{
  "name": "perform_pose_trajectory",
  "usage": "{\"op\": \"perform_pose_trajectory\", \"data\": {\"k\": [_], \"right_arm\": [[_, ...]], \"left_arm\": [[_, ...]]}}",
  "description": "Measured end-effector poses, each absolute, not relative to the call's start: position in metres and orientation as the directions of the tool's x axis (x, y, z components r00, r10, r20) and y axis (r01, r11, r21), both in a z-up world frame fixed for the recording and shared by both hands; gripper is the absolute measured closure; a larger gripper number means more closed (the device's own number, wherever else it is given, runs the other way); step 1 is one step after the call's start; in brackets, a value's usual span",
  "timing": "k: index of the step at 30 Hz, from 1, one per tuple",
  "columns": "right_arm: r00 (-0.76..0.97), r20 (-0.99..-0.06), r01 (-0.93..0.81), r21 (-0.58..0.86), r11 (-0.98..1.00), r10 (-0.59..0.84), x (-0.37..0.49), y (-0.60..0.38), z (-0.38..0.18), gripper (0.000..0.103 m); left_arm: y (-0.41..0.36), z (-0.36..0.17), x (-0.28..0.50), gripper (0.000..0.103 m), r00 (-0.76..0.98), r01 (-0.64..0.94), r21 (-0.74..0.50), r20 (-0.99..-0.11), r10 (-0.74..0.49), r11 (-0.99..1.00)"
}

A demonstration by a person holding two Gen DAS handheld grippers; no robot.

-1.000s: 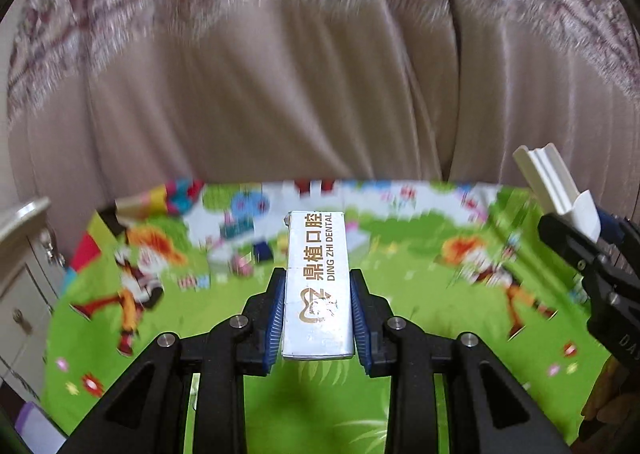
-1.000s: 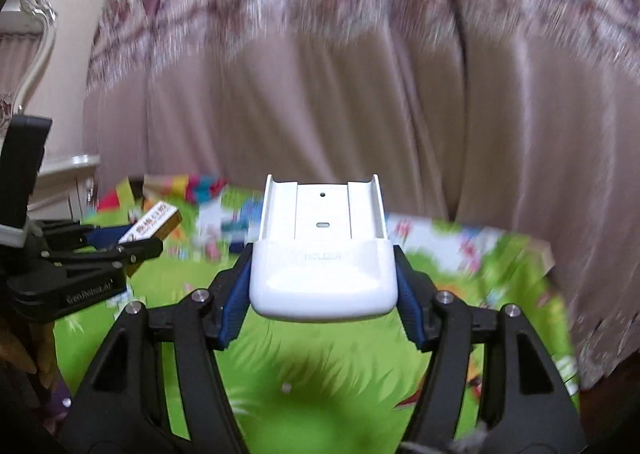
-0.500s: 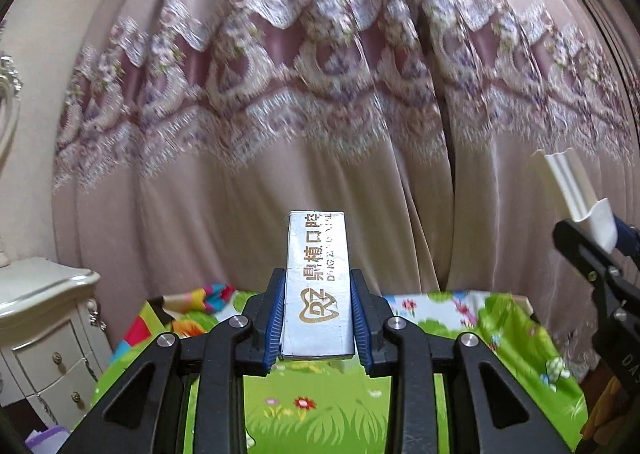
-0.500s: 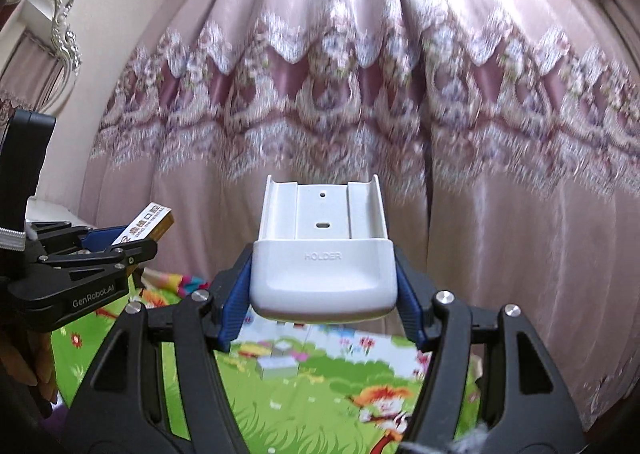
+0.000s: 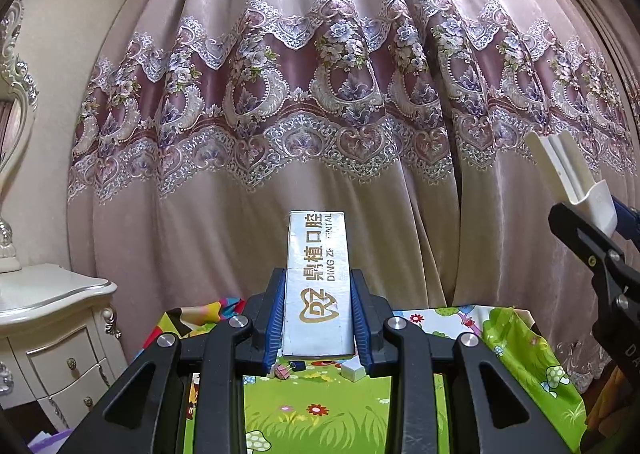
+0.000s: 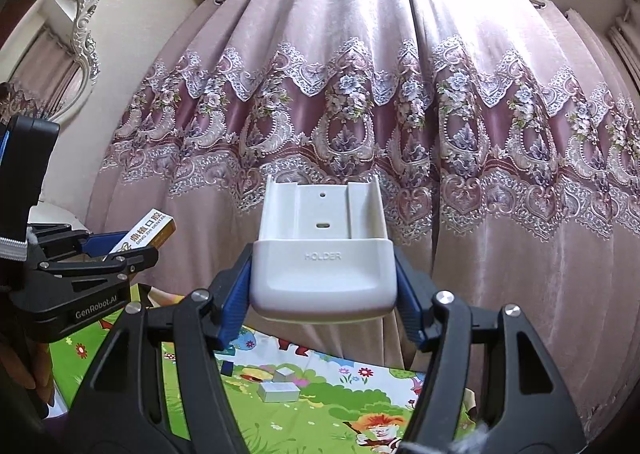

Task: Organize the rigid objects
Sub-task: 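Lift both held items and carry them over the storage box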

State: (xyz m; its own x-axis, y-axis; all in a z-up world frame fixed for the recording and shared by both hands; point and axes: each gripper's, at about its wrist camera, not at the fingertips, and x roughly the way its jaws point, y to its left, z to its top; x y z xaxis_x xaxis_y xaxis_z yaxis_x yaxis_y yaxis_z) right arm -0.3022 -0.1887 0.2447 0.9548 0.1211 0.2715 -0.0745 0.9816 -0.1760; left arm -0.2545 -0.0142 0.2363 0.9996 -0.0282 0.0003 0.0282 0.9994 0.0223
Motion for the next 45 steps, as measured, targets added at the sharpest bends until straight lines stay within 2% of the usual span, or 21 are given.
{"op": "perform_pose_trajectory", "data": {"k": [11, 16, 19, 24, 28, 38, 45], "right_arm": [[0.950, 0.273, -0.101, -0.191, 0.976, 0.152, -0.308, -0.178, 0.248, 0.036], [0.950, 0.240, -0.153, -0.207, 0.966, 0.201, -0.307, -0.165, 0.245, 0.036], [0.949, 0.185, -0.218, -0.204, 0.954, 0.256, -0.303, -0.156, 0.243, 0.036], [0.921, 0.033, -0.376, -0.183, 0.908, 0.388, -0.288, -0.134, 0.236, 0.036], [0.874, -0.065, -0.485, -0.159, 0.860, 0.481, -0.278, -0.113, 0.231, 0.036], [0.686, -0.240, -0.722, -0.109, 0.684, 0.686, -0.269, -0.042, 0.213, 0.036], [0.550, -0.352, -0.831, -0.136, 0.540, 0.757, -0.277, 0.018, 0.188, 0.036]], "left_arm": [[-0.005, 0.233, -0.264, 0.071, 1.000, 0.008, 0.020, -0.006, -0.008, 1.000], [0.007, 0.227, -0.266, 0.071, 0.999, -0.007, 0.008, -0.044, 0.007, 1.000], [0.022, 0.219, -0.266, 0.071, 0.994, -0.020, 0.000, -0.107, 0.020, 1.000], [0.059, 0.198, -0.265, 0.071, 0.962, -0.056, -0.047, -0.270, 0.041, 0.997], [0.095, 0.181, -0.272, 0.071, 0.929, -0.125, -0.098, -0.361, 0.081, 0.987], [0.166, 0.150, -0.307, 0.071, 0.870, -0.286, -0.142, -0.454, 0.195, 0.948], [0.211, 0.124, -0.333, 0.071, 0.811, -0.415, -0.158, -0.510, 0.286, 0.896]]}}
